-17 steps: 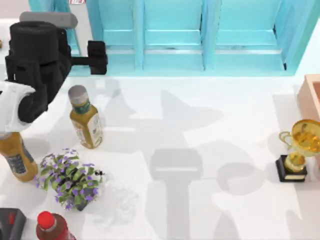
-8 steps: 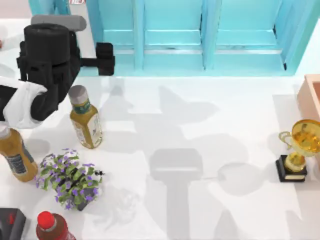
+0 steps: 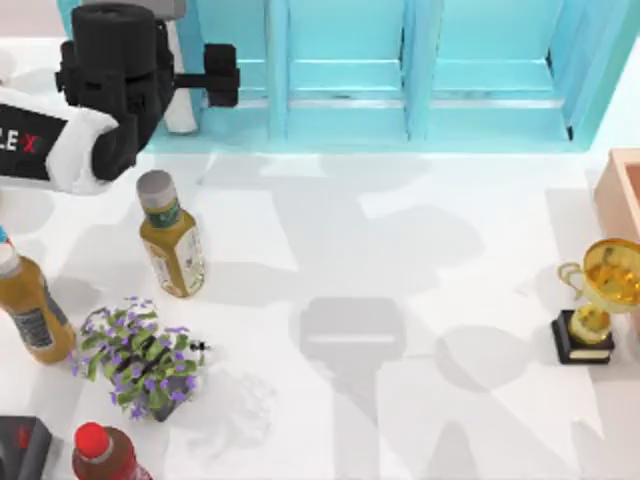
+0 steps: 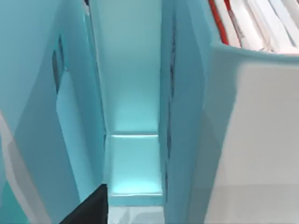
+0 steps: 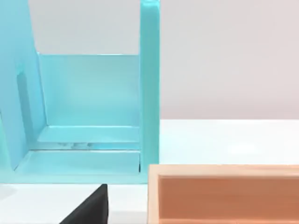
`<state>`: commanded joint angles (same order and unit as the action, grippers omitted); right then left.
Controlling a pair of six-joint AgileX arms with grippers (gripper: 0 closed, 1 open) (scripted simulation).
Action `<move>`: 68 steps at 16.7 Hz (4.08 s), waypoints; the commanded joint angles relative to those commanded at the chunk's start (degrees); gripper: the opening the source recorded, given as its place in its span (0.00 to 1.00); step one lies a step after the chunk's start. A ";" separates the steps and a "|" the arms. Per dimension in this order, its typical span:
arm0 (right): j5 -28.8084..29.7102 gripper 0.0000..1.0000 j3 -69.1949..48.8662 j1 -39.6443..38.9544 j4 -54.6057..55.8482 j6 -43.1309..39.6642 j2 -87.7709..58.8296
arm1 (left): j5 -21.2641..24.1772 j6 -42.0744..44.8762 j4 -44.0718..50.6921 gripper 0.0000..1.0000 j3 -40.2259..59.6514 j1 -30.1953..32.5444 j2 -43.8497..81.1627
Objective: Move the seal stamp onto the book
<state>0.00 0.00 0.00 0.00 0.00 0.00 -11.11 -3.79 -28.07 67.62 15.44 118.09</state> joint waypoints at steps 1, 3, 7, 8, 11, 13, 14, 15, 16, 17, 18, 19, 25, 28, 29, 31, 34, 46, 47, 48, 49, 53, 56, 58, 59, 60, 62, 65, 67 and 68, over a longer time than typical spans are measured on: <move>0.00 1.00 0.00 0.00 0.00 0.00 0.00 | 0.34 0.13 -0.24 1.00 2.11 -0.36 2.40; 0.00 1.00 0.00 0.00 0.00 0.00 0.00 | 0.74 0.23 -1.04 1.00 5.34 -0.74 6.57; 0.00 1.00 0.00 0.00 0.00 0.00 0.00 | 0.87 0.22 -1.63 1.00 7.10 -0.55 9.29; 0.00 1.00 0.00 0.00 0.00 0.00 0.00 | 0.87 0.22 -1.63 1.00 7.10 -0.55 9.29; 0.00 1.00 0.00 0.00 0.00 0.00 0.00 | 0.87 0.22 -1.63 0.85 7.10 -0.55 9.29; 0.00 1.00 0.00 0.00 0.00 0.00 0.00 | 0.87 0.22 -1.63 0.70 7.10 -0.55 9.29; 0.00 1.00 0.00 0.00 0.00 0.00 0.00 | 0.87 0.22 -1.63 0.62 7.10 -0.55 9.29; 0.00 1.00 0.00 0.00 0.00 0.00 0.00 | 0.87 0.22 -1.63 0.55 7.10 -0.55 9.29; 0.00 1.00 0.00 0.00 0.00 0.00 0.00 | 0.87 0.22 -1.63 0.47 7.10 -0.55 9.29; 0.00 1.00 0.00 0.00 0.00 0.00 0.00 | 0.87 0.22 -1.63 0.40 7.10 -0.55 9.29; 0.00 1.00 0.00 0.00 0.00 0.00 0.00 | 0.87 0.22 -1.63 0.32 7.10 -0.55 9.29; 0.00 1.00 0.00 0.00 0.00 0.00 0.00 | 0.87 0.22 -1.63 0.25 7.10 -0.55 9.29; 0.00 1.00 0.00 0.00 0.00 0.00 0.00 | 0.87 0.22 -1.63 0.00 7.10 -0.55 9.29; 0.00 1.00 0.00 0.00 0.00 0.00 0.00 | 0.87 0.22 -1.63 0.00 7.10 -0.55 9.29; 0.00 1.00 0.00 0.00 0.00 0.00 0.00 | 0.87 0.22 -1.63 0.00 7.10 -0.55 9.29; 0.00 1.00 0.00 0.00 0.00 0.00 0.00 | 0.82 0.33 -1.64 0.00 7.09 -0.33 9.13; 0.00 1.00 0.00 0.00 0.00 0.00 0.00 | 0.54 -0.21 0.16 0.00 6.52 -0.29 7.04; 0.00 1.00 0.00 0.00 0.00 0.00 0.00 | -6.95 -4.35 33.16 0.00 -7.94 8.61 -39.61; 0.00 1.00 0.00 0.00 0.00 0.00 0.00 | -7.72 -4.30 35.25 0.00 -8.63 9.24 -42.31; 0.00 1.00 0.00 0.00 0.00 0.00 0.00 | -8.43 -4.25 36.92 0.00 -9.12 9.70 -44.44; 0.00 1.00 0.00 0.00 0.00 0.00 0.00 | -9.03 -4.22 38.09 0.00 -9.41 9.98 -45.91; 0.00 1.00 0.00 0.00 0.00 0.00 0.00 | -9.60 -4.20 39.00 0.00 -9.60 10.11 -47.07; 0.00 1.00 0.00 0.00 0.00 0.00 0.00 | -9.98 -4.66 38.52 0.00 -9.55 9.90 -46.67; 0.00 1.00 0.00 0.00 0.00 0.00 0.00 | -11.83 -7.55 36.26 0.00 -9.54 10.42 -46.55; 0.00 1.00 0.00 0.00 0.00 0.00 0.00 | -13.08 -9.88 34.39 0.00 -9.68 10.91 -46.49; 0.00 1.00 0.00 0.00 0.00 0.00 0.00 | -14.57 -12.76 32.03 0.00 -9.88 11.53 -46.39; 0.00 1.00 0.00 0.00 0.00 0.00 0.00 | -18.16 -20.18 26.30 0.00 -10.43 13.13 -45.86; 0.00 1.00 0.00 0.00 0.00 0.00 0.00 | -24.10 -34.30 17.36 0.00 -11.75 16.57 -44.03; 0.00 1.00 0.00 0.00 0.00 0.00 0.00 | -27.98 -43.90 11.50 0.00 -13.11 19.36 -42.08; 0.00 1.00 0.00 0.00 0.00 0.00 0.00 | -29.80 -48.79 8.71 0.00 -13.88 20.89 -40.92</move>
<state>0.00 0.00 0.00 0.00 0.00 0.00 -40.91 -52.58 -19.35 53.73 36.33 77.17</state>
